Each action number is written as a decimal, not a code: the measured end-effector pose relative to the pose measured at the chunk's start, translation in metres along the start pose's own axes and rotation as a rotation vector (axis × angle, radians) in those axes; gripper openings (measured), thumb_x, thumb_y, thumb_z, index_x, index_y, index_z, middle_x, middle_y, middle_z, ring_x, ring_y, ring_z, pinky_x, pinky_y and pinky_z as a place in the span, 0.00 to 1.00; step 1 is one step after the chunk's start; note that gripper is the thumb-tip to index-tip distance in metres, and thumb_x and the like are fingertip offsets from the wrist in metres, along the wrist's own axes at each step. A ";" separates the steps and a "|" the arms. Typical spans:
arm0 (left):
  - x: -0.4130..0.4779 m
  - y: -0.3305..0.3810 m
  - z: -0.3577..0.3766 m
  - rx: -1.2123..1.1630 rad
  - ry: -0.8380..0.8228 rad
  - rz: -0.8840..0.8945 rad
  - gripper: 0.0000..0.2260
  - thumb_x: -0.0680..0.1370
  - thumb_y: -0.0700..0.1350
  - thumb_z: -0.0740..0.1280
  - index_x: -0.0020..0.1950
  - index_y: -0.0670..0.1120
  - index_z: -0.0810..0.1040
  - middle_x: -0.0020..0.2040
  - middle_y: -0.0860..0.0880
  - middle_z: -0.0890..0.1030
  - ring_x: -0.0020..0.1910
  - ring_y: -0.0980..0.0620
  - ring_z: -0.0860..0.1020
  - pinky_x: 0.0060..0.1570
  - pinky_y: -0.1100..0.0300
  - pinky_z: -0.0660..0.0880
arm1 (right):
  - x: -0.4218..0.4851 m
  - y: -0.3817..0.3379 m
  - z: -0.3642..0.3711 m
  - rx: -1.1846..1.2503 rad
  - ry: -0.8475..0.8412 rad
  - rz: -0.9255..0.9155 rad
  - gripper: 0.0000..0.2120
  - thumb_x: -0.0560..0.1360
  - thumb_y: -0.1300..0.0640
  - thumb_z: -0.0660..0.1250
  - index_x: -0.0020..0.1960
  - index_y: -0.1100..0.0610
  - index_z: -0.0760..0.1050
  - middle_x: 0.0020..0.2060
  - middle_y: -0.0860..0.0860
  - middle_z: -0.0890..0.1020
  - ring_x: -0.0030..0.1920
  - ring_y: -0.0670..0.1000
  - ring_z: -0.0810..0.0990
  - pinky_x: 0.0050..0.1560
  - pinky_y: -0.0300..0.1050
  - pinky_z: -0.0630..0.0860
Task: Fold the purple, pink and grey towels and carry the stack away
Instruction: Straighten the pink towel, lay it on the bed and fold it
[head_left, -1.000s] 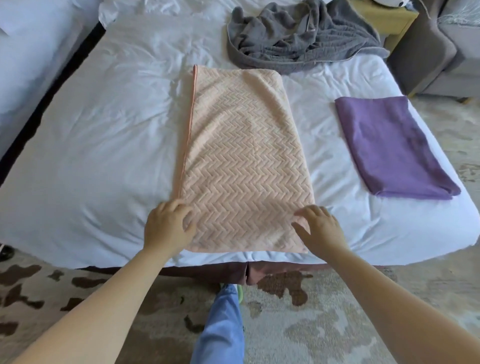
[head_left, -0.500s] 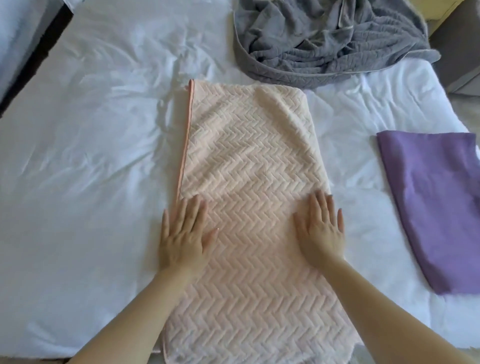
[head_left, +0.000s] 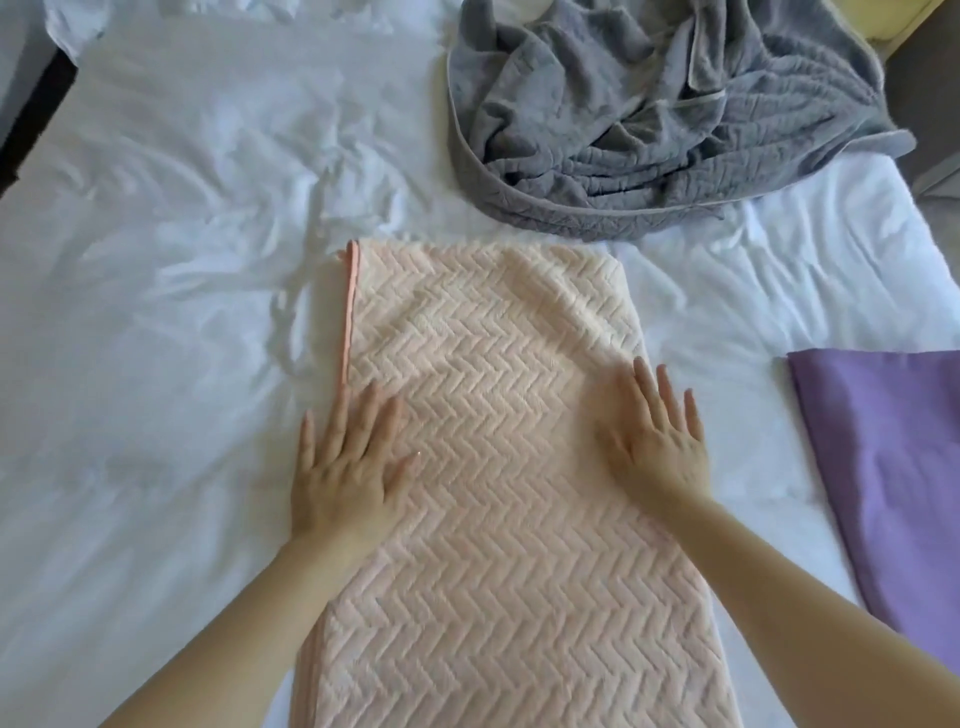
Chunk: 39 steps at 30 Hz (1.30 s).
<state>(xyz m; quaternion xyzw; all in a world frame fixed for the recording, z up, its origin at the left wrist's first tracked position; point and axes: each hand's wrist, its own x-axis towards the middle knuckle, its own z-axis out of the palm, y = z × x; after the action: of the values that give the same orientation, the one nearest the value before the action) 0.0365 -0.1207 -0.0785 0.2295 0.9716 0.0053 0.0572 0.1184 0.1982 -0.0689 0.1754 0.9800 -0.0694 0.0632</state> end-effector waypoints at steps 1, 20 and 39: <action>0.012 0.007 -0.005 -0.012 0.020 0.007 0.30 0.79 0.64 0.41 0.78 0.52 0.56 0.78 0.51 0.54 0.78 0.47 0.51 0.74 0.43 0.44 | 0.010 -0.007 -0.004 0.038 0.043 -0.015 0.32 0.78 0.36 0.40 0.77 0.49 0.40 0.77 0.45 0.44 0.77 0.48 0.38 0.76 0.53 0.41; 0.208 -0.026 -0.057 -0.646 0.093 -0.448 0.33 0.75 0.53 0.69 0.75 0.47 0.60 0.71 0.45 0.70 0.68 0.41 0.69 0.67 0.48 0.65 | 0.202 0.007 -0.078 0.716 -0.165 -0.082 0.08 0.78 0.57 0.64 0.54 0.48 0.77 0.45 0.42 0.80 0.38 0.36 0.76 0.41 0.34 0.75; 0.214 -0.024 -0.051 -0.361 0.021 -0.334 0.14 0.72 0.53 0.72 0.54 0.49 0.79 0.52 0.47 0.80 0.55 0.39 0.75 0.51 0.46 0.73 | 0.186 0.001 -0.056 0.210 -0.234 0.036 0.08 0.70 0.51 0.73 0.47 0.53 0.82 0.48 0.51 0.77 0.49 0.53 0.76 0.43 0.43 0.71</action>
<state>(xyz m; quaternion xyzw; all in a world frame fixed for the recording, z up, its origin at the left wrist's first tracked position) -0.1702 -0.0453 -0.0521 0.0519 0.9799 0.1718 0.0871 -0.0604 0.2701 -0.0418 0.1892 0.9501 -0.1903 0.1594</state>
